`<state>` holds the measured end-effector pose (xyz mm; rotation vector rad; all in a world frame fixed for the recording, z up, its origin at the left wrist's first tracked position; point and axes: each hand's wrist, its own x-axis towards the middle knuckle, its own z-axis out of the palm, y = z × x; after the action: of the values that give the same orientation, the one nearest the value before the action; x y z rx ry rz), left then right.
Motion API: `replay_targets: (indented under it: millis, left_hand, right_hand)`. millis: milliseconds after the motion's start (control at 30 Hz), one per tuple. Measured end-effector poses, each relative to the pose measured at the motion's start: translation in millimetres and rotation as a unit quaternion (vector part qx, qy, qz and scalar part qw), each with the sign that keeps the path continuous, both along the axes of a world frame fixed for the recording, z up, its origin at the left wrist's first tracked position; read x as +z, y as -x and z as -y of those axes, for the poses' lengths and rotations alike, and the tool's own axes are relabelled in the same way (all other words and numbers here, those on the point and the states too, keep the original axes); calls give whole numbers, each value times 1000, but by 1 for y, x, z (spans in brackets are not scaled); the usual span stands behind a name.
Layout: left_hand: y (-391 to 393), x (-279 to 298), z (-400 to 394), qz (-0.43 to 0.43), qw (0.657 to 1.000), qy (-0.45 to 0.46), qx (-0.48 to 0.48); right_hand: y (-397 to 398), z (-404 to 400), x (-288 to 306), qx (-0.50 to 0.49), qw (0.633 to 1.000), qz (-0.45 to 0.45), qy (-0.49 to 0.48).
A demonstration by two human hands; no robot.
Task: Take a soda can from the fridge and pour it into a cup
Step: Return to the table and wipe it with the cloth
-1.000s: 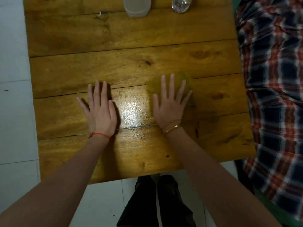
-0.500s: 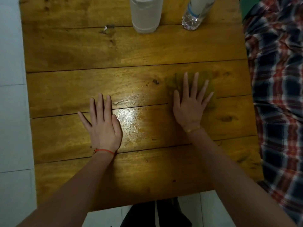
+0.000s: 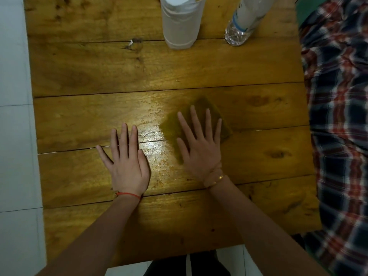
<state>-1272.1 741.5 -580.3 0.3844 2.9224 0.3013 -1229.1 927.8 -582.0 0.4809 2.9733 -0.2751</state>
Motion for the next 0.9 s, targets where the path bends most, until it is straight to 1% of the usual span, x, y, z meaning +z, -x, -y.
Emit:
replay_targets:
  millis: [100,200,267,333,467,533,600,700,767,800,900]
  left_hand:
    - [1,0,-1,-1,1000,-1,0]
    - [1,-1,0,-2,1000,-5,-2]
    - [1,-2,1,-3,1000,-11,-3]
    - [1,-2,1,-4,1000,-26,-8]
    - [-1,1,3,-8,995,-101,8]
    - [-2,2,6,-15,990,-143,10]
    - [-3,3,7,-19,986,-167,6]
    - [-3,4,10,-11,989,-150,-7]
    - [-5,6,12,-4,991,-133,-14]
    - [-9,8,14,-2,992,-126,-15]
    - [-31,14,19,5,994,-107,-16]
  right_hand:
    - [-10,-45,-2,-89,996,21,-14]
    - [22,-68,-4,-228,973,23,-9]
    - [53,-61,-5,-279,960,13,2]
    - [73,-44,-5,-262,965,10,15]
    - [65,4,-5,-116,993,-6,11]
    - [43,31,-3,-58,998,-20,30]
    - [11,49,1,-8,999,-17,49]
    - [-46,48,6,57,998,9,38]
    - [-82,28,6,54,998,18,19]
    - [-97,14,5,35,999,23,12]
    - [-127,-28,3,-65,997,45,6]
